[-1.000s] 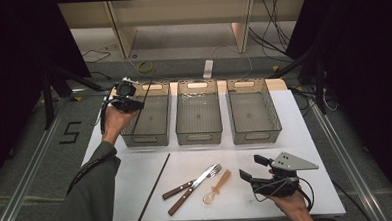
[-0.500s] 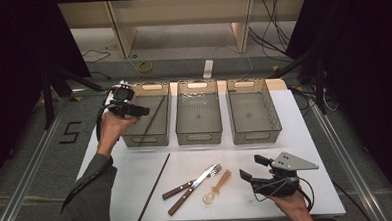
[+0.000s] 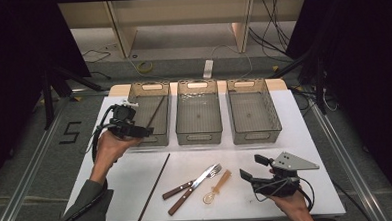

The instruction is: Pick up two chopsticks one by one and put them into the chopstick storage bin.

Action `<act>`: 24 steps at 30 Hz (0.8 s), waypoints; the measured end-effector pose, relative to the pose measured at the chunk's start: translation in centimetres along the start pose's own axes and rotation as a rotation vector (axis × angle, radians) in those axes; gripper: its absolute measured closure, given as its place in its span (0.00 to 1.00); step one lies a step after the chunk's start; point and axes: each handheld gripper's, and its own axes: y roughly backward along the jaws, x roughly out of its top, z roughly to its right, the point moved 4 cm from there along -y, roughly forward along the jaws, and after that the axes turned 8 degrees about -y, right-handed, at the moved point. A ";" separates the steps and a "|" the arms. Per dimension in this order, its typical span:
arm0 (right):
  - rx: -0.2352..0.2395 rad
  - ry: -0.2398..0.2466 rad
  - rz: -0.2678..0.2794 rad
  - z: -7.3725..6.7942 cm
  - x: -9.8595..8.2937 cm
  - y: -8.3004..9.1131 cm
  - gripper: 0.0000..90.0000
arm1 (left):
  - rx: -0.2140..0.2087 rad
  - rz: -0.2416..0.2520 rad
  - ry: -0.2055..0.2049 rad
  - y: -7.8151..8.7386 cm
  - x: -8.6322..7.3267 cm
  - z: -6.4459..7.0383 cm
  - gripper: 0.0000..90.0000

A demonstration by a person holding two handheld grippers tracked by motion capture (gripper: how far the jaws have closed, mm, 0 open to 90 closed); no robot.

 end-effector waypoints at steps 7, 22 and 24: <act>0.001 0.006 0.001 -0.1 0.0 0.1 0.30 | -0.021 -0.049 -0.019 0.5 -1.3 1.3 0.24; -0.004 0.007 -0.003 -0.2 0.0 0.1 0.30 | -0.084 -0.182 -0.083 0.3 -5.4 4.5 0.23; -0.002 0.010 -0.004 -0.2 0.0 0.1 0.30 | -0.087 -0.202 -0.089 0.2 -5.9 4.8 0.23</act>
